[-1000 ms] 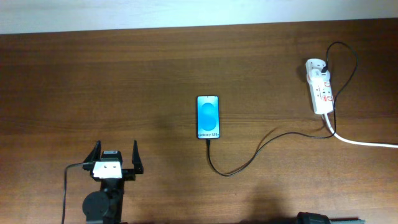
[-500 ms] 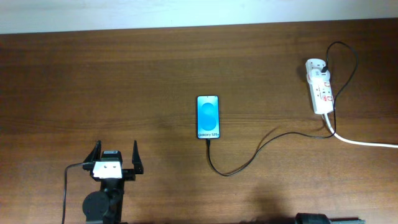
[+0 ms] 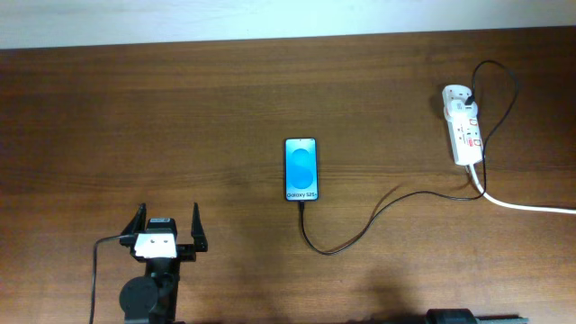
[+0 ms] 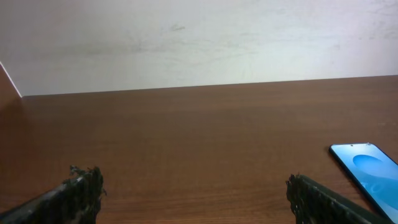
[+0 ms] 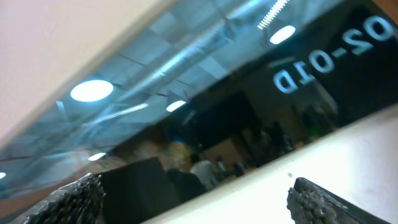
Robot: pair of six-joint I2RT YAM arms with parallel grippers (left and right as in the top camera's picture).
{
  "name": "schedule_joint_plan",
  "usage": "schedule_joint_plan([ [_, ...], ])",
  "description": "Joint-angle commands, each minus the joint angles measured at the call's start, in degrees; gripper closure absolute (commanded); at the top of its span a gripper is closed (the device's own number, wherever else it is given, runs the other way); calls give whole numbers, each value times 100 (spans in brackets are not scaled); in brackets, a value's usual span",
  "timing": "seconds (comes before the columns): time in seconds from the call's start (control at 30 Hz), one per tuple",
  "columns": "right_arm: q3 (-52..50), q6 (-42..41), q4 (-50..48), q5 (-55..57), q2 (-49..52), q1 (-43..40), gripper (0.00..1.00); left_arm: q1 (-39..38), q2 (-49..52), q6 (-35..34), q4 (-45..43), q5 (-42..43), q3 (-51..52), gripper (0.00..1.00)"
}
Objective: Plug charger to phone and switch on socket
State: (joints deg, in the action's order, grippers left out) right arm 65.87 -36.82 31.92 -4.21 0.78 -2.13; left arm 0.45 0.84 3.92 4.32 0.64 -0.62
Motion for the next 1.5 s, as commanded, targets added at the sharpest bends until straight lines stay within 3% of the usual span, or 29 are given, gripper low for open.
schedule_joint_plan([
  [0.0,-341,66,76,586,-46,20,2,13,-50,114,50,-42,9,1],
  [0.17,-1318,63,306,1158,-46,20,2,13,-50,114,50,-42,9,1],
  [0.37,-2715,63,-136,1180,-44,20,2,13,-50,114,50,-42,9,1],
  [0.73,-5423,560,-2577,1333,-48,20,2,13,-50,114,50,-42,9,1],
  [0.9,-6039,643,-3215,1370,-48,20,2,13,-50,114,50,-42,9,1],
  [1.27,-6417,1510,-3338,1388,-50,15,2,13,-50,114,50,-42,9,1],
  [1.47,-6555,1565,-3620,1276,-50,20,2,13,-50,114,50,-42,9,1],
])
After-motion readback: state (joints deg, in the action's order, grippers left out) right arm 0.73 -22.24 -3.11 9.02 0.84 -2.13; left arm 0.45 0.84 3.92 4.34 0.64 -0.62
